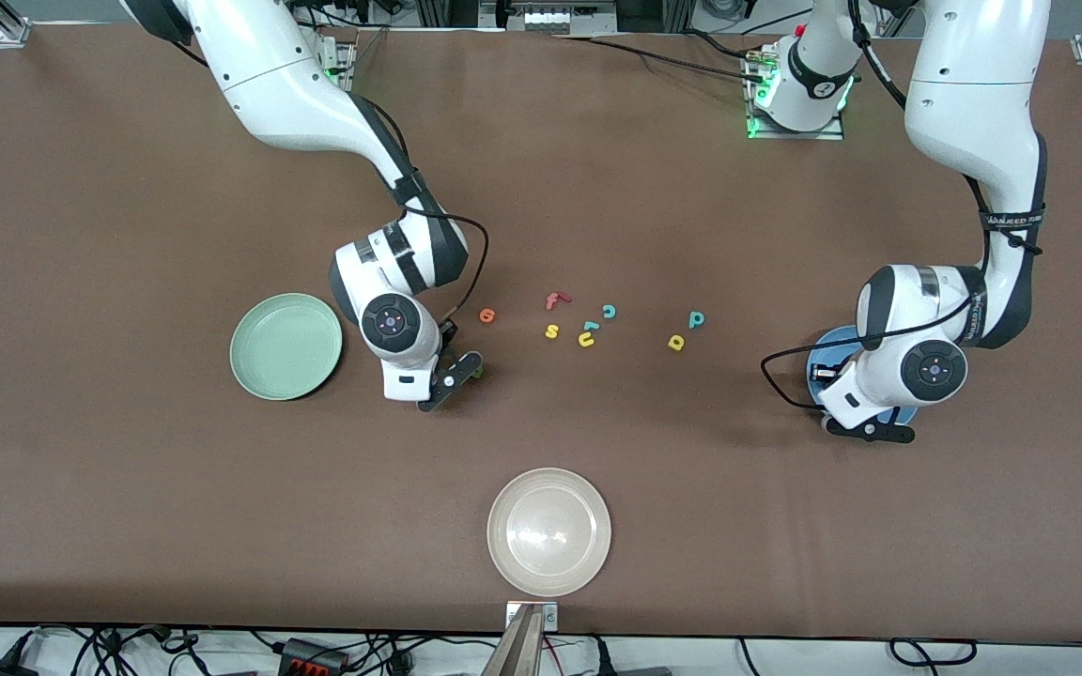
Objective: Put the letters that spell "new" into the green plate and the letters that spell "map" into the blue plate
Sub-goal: 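Place the blue m on the blue plate while the right gripper lifts, then lower the pink m onto the green plate while the left gripper grasps yellow a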
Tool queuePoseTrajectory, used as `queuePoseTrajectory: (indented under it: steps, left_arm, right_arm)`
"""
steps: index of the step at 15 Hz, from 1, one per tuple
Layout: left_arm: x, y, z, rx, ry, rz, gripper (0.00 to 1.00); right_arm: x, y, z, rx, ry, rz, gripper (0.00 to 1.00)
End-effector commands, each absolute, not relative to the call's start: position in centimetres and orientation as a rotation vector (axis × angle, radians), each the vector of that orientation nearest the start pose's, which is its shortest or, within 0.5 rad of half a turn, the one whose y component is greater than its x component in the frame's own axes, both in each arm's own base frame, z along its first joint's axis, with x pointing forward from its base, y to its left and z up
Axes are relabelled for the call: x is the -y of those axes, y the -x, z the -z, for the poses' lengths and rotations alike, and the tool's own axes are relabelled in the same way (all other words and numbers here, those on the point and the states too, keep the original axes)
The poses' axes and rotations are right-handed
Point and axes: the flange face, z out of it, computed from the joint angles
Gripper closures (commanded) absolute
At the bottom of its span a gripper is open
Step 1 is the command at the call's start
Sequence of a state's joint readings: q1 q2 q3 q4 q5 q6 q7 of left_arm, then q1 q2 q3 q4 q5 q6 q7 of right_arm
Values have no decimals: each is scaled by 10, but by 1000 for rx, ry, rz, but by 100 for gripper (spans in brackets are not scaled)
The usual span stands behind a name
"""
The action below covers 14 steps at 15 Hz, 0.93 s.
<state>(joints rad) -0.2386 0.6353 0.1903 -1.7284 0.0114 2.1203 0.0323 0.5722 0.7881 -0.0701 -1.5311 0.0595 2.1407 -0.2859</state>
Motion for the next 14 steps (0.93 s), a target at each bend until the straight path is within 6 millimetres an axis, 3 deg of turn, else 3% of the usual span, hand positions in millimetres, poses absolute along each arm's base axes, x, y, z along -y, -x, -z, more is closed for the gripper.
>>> queuePoseTrajectory:
  steps: [1, 3, 7, 8, 10, 12, 14]
  left_arm:
    - [68, -638, -239, -256, 2993, -345, 0]
    - [109, -630, -252, -331, 3017, -361, 0]
    - [183, -606, -248, -329, 3055, -391, 0]
    - [200, -598, -246, -375, 3054, -407, 0]
    - [215, -580, -238, -454, 3048, -413, 0]
    - [244, -562, -235, -539, 3065, -360, 0]
    - [256, -552, -223, -583, 3080, -283, 0]
  right_arm:
    - [-339, -598, -175, 1217, 2907, -261, 64]
    - [-338, -599, -175, 1215, 2908, -261, 74]
    - [-333, -601, -177, 1218, 2904, -271, 85]
    - [-334, -601, -183, 1217, 2904, -268, 86]
    - [-325, -609, -218, 1188, 2916, -248, 89]
    - [-285, -621, -255, 1092, 2936, -316, 95]
    - [-228, -635, -286, 972, 2961, -373, 95]
